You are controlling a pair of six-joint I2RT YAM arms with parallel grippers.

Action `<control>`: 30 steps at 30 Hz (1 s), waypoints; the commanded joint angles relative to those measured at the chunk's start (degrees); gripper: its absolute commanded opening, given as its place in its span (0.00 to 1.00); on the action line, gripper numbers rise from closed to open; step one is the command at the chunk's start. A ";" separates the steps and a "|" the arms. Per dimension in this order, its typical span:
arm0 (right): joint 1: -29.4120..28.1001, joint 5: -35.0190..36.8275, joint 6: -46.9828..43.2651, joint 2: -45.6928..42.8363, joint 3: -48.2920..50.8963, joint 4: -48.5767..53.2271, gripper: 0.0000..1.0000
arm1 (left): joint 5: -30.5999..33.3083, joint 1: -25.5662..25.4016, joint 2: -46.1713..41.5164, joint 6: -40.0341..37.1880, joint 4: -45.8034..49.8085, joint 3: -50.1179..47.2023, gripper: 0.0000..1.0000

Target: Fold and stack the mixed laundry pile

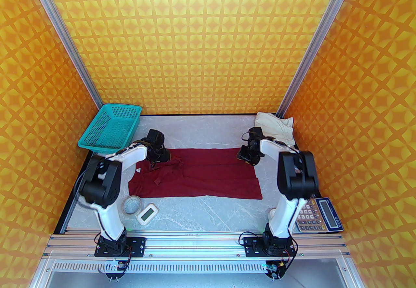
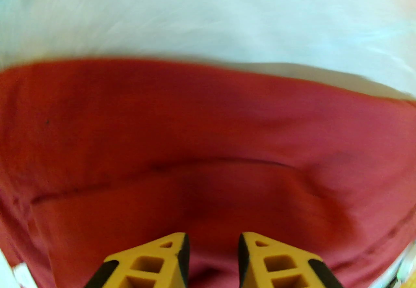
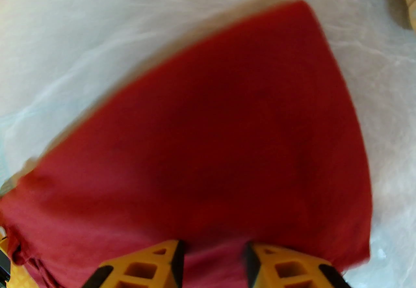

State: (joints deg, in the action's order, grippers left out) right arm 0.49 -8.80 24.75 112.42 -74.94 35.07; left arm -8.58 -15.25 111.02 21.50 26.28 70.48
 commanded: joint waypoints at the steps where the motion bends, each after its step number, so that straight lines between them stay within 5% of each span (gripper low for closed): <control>1: 1.27 2.49 -0.81 3.20 -1.42 0.25 0.39 | 0.93 1.07 1.63 0.87 -0.50 1.56 0.30; 8: 1.27 2.88 -1.72 -5.40 -1.33 3.11 0.43 | 0.97 2.18 -8.38 -0.08 3.65 0.00 0.45; 12: -1.80 1.34 0.02 -9.44 3.80 1.84 0.44 | 1.00 0.94 -11.47 0.60 5.05 -3.08 0.37; 16: -3.13 -1.90 2.57 -6.17 6.71 -1.82 0.43 | 1.02 1.08 -6.63 0.45 3.26 -4.49 0.22; 30: -0.39 1.76 3.06 12.59 -13.44 3.11 0.43 | 0.50 4.03 10.98 0.78 1.22 11.94 0.17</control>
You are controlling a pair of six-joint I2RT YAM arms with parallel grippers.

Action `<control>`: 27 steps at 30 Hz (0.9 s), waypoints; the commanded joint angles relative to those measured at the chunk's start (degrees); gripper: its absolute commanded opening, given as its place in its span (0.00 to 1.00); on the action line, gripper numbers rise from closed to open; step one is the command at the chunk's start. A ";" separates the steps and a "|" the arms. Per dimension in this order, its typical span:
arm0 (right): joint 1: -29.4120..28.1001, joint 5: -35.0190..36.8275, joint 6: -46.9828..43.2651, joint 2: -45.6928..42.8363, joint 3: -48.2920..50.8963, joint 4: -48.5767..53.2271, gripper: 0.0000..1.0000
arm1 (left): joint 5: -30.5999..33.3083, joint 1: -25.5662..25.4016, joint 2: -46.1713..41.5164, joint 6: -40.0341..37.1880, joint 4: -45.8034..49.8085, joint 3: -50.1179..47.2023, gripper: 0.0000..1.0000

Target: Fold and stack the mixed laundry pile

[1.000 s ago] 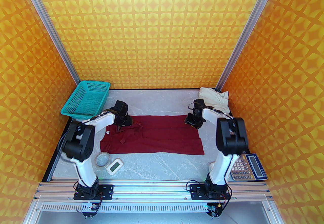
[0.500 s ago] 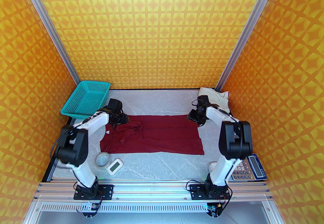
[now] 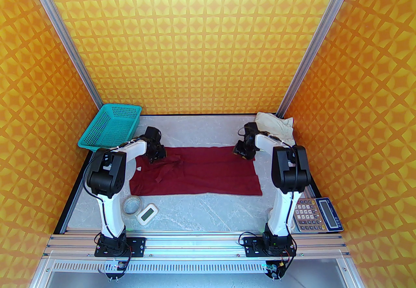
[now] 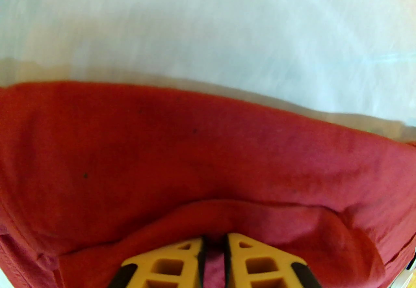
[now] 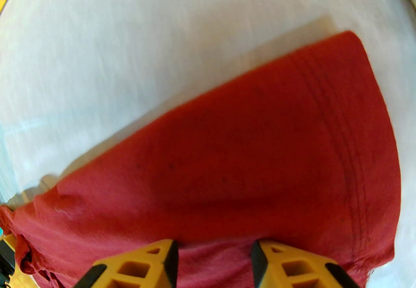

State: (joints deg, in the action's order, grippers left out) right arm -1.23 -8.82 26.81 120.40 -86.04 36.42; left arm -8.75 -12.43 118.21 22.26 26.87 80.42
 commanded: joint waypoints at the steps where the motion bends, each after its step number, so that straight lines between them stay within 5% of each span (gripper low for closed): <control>1: 1.73 1.79 0.81 6.06 -4.64 2.55 0.43 | 0.54 1.64 4.85 -0.12 0.71 3.65 0.17; 7: 3.35 0.74 -2.42 11.14 -15.75 8.58 0.43 | -0.53 1.91 4.99 -1.10 3.01 10.73 0.23; 10: 3.34 -0.37 -2.46 6.36 -11.76 6.65 0.43 | -0.48 1.31 -1.84 -0.77 3.20 6.67 0.42; 15: 3.18 -2.41 -2.73 -2.94 -2.80 2.61 0.44 | 0.38 1.69 -14.81 -0.17 4.00 -5.56 0.52; 19: 2.91 -2.43 -3.38 -8.80 4.09 0.67 0.44 | 0.49 1.64 -22.33 1.74 5.66 -14.94 0.47; 23: 1.70 -2.94 -3.49 -9.56 7.06 -0.94 0.43 | 0.35 -0.49 -27.03 4.85 5.78 -22.16 0.29; 27: 1.64 -4.36 -2.97 -4.64 1.16 -0.87 0.32 | -0.55 -2.15 -25.59 7.07 3.95 -24.43 0.12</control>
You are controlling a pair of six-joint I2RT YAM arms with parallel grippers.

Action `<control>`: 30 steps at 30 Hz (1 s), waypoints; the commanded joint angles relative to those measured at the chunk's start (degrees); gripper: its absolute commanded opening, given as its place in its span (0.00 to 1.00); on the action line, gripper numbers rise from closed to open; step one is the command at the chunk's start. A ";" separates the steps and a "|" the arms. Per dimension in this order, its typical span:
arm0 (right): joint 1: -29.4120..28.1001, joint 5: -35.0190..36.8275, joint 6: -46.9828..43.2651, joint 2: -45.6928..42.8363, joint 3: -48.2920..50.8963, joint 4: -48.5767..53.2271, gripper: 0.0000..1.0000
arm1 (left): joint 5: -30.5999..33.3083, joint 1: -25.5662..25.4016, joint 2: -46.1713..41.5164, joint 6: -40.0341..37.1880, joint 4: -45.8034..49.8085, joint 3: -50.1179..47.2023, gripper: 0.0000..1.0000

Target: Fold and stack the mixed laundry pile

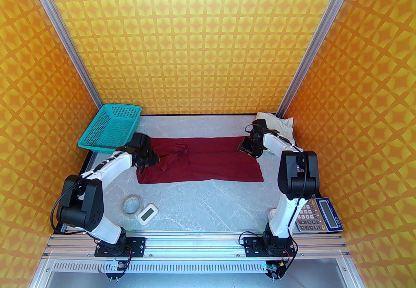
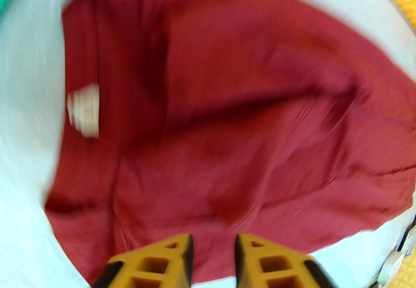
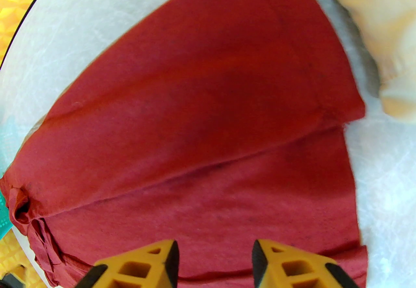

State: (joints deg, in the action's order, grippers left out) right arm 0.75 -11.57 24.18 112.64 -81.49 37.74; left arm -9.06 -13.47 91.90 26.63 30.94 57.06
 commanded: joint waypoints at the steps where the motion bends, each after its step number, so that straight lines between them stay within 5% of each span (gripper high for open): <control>1: -0.40 -1.26 -0.12 4.81 -5.31 -2.48 0.28 | -0.21 -1.11 1.54 3.06 -1.24 -1.30 0.09; 5: -0.40 1.43 -1.04 12.48 -15.04 0.33 0.18 | -0.20 -0.62 8.09 3.93 -4.48 0.88 0.02; 13: -0.31 4.38 -2.61 19.48 -20.97 8.73 0.16 | -0.08 2.31 24.95 3.16 -2.14 18.93 0.00; 22: -1.51 1.90 -1.34 1.84 6.05 3.14 0.18 | -2.19 6.31 45.95 -0.98 9.41 55.21 0.00; 30: -13.19 -2.05 4.58 -16.62 31.27 -1.37 0.19 | -5.14 6.70 61.95 -0.93 13.16 80.23 0.01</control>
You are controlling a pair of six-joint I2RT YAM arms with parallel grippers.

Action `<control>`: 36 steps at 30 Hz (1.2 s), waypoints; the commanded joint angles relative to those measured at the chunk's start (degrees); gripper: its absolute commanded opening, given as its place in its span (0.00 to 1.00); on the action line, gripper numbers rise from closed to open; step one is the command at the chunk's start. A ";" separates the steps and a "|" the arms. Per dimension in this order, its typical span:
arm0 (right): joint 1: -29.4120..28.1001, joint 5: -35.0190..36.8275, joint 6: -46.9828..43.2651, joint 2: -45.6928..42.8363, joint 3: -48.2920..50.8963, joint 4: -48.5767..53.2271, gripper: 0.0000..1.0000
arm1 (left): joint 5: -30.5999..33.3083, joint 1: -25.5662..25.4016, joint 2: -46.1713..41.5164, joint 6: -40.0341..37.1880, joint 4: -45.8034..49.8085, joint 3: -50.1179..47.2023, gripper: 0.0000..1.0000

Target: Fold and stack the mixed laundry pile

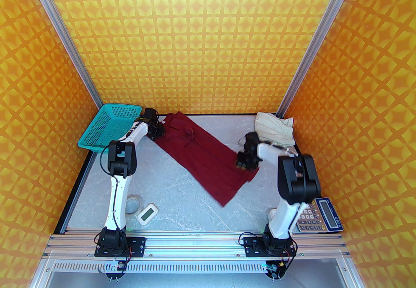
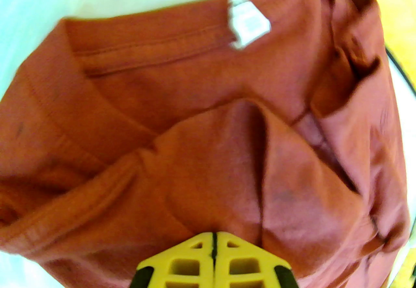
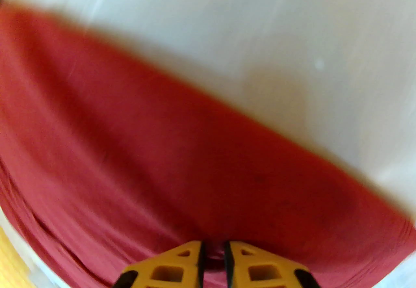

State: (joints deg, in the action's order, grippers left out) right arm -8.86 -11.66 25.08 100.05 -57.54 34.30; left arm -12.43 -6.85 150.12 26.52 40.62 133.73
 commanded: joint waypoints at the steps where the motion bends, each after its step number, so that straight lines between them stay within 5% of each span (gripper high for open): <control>1: -5.01 -2.97 5.17 -6.52 10.39 1.30 0.19 | -2.35 0.08 4.43 -0.39 2.79 4.54 0.01; 5: -9.34 -4.01 8.22 -16.05 15.88 1.57 0.20 | -4.00 0.05 5.38 -0.26 0.85 5.81 0.01; 10: -18.03 -0.41 5.32 -21.87 9.99 5.90 0.22 | -4.61 -0.05 4.24 -2.26 -0.28 4.15 0.01; 21: -42.15 -3.02 -4.80 -2.31 -5.49 3.45 0.23 | -6.08 -0.39 3.51 -4.09 -1.38 1.71 0.00; 36: -43.37 10.77 -3.21 -1.88 3.04 9.78 0.22 | -6.12 -0.37 4.81 -5.31 -1.51 3.23 0.00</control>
State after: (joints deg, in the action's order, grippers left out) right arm -52.49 -6.35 21.78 99.22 -57.95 38.61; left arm -18.06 -6.90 153.18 22.41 37.63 137.03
